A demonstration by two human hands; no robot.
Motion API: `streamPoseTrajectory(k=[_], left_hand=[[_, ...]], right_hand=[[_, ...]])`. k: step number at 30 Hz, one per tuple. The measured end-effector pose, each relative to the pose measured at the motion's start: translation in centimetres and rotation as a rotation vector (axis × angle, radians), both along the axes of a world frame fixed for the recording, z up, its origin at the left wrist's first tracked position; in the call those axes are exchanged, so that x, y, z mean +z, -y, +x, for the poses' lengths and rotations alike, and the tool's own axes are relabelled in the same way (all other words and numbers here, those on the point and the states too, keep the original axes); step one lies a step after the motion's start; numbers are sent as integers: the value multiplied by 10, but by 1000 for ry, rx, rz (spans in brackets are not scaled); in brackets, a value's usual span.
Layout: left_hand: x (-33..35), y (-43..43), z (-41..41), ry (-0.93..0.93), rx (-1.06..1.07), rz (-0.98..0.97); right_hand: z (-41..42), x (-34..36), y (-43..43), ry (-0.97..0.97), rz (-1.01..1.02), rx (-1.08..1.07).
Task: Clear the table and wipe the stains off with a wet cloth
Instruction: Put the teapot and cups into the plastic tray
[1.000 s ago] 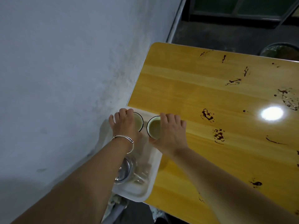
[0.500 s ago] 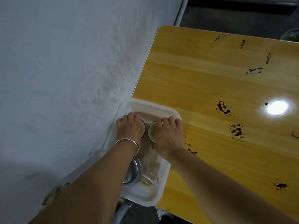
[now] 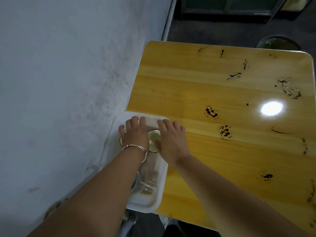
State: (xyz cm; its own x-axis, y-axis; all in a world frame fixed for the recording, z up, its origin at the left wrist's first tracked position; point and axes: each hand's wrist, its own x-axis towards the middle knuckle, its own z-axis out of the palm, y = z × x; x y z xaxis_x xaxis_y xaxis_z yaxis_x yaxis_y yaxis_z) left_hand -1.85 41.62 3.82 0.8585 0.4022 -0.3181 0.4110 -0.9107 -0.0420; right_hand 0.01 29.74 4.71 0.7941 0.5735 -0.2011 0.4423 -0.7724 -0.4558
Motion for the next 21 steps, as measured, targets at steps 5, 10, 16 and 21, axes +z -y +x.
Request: streamPoseTrajectory(k=[5, 10, 16, 21], left_hand=[[37, 48, 12, 92, 26, -130], [67, 109, 12, 145, -39, -256], [85, 200, -1, 175, -64, -286], [97, 305, -22, 189, 3, -313]], right_hand=[[2, 29, 43, -63, 129, -219], [-2, 54, 103, -17, 178, -330], [-13, 72, 192, 26, 195, -381], [-35, 85, 299, 3, 258, -350]])
